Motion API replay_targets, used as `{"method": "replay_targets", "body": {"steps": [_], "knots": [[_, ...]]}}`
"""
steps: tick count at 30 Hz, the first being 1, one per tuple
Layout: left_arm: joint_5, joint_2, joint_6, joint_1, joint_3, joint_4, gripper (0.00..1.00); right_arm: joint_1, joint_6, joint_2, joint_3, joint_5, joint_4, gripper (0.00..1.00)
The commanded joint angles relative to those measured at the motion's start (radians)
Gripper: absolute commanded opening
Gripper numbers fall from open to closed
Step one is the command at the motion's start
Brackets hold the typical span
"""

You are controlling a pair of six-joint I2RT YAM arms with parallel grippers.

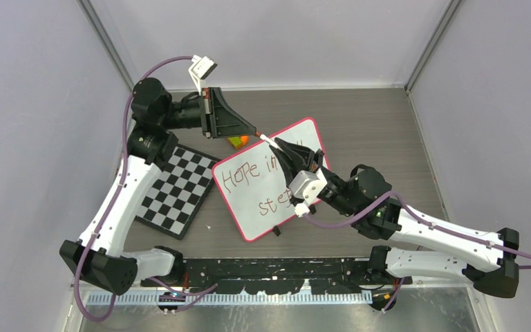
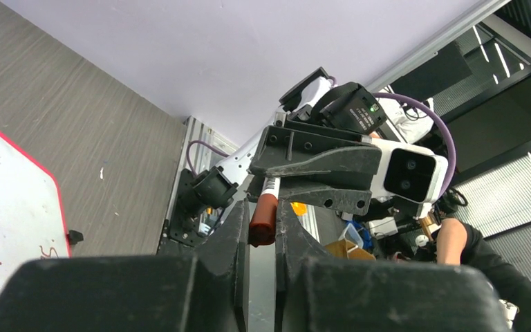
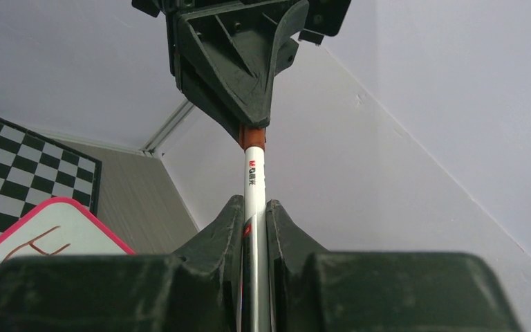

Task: Write a sentence on the whiteboard
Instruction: Close the whiteboard marker at the center of the board.

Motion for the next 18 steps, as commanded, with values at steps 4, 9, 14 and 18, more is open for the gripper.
{"method": "replay_targets", "body": {"steps": [4,9,14,18], "knots": [[0.011,-0.039,0.006,-0.032,-0.023,0.030,0.00,0.002,0.077,0.011,0.109,0.061,-0.044,0.00],[0.009,-0.029,-0.042,-0.091,-0.077,0.040,0.00,-0.002,-0.040,0.031,0.105,-0.010,-0.066,0.00],[0.007,-0.020,-0.116,-0.165,-0.141,0.047,0.00,-0.035,-0.196,0.069,0.101,-0.075,-0.068,0.00],[0.005,-0.021,-0.192,-0.190,-0.197,0.126,0.00,-0.080,-0.311,0.066,0.069,-0.170,-0.112,0.00]]}}
